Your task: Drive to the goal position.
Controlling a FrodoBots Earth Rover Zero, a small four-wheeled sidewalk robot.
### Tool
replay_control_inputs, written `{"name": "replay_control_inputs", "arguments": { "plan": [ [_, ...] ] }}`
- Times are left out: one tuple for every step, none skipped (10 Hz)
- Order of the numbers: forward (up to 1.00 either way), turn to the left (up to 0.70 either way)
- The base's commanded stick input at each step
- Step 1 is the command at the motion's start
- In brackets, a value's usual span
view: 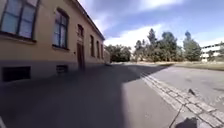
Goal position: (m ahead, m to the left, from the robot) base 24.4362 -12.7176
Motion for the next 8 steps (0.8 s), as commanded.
{"name": "replay_control_inputs", "arguments": {
  "plan": [
    [0.70,0.00],
    [0.70,0.00],
    [0.70,0.00],
    [0.70,0.00],
    [0.70,0.00],
    [0.70,0.00],
    [0.70,-0.08],
    [0.70,-0.06]
  ]
}}
